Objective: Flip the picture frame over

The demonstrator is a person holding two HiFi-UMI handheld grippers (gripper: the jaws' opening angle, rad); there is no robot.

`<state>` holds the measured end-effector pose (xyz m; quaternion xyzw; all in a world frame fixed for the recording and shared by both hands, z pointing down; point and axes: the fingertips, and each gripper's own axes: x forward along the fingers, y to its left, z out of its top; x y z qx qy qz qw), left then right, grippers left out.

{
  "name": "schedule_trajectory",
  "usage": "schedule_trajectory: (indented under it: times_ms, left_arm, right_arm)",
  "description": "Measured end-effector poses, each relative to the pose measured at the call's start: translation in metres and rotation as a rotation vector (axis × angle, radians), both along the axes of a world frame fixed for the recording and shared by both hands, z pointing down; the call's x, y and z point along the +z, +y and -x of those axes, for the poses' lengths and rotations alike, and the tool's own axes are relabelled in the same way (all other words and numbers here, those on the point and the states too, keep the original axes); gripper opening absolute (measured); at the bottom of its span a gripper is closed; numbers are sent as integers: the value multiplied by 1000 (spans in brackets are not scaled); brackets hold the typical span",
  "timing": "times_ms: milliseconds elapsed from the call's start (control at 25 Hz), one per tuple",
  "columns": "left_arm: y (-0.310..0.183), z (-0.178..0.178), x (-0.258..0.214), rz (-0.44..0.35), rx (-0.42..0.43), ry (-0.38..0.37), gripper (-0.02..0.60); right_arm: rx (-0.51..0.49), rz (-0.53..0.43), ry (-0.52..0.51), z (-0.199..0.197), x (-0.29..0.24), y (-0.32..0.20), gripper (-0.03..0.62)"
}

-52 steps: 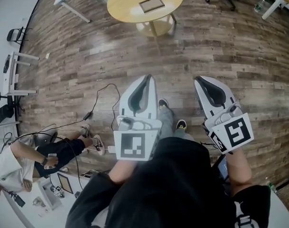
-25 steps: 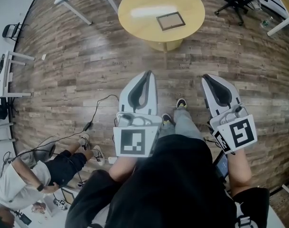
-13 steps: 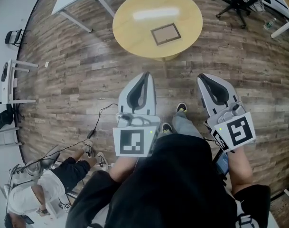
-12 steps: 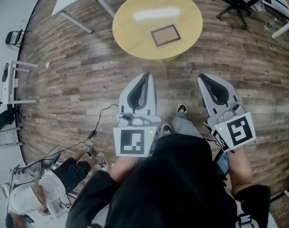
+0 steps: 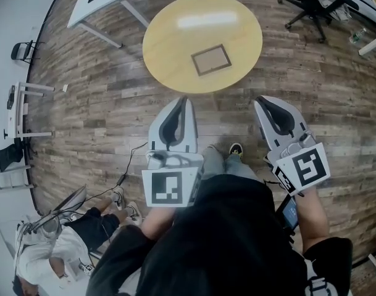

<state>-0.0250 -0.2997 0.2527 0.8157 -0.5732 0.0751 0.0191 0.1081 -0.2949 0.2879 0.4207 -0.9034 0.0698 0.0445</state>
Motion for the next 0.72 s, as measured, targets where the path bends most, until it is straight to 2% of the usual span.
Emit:
schedule_trajectory:
  times_ms: [200,400,520,720]
  left_arm:
    - [-23,2,7,10,-7,-26,23]
    - [-57,13,11,-4,11,-2,23]
    - [-84,27,17,28,7,-15,23]
    - [-134,47,20,18,27,30,23]
  right_arm:
    - [-10,8,7,1,9,-24,25]
    - [-5,-17,57,14,15,-56,23]
    - [-17,-21,78,26,16,-80,25]
    - [-48,-25,146,52,24,-126,25]
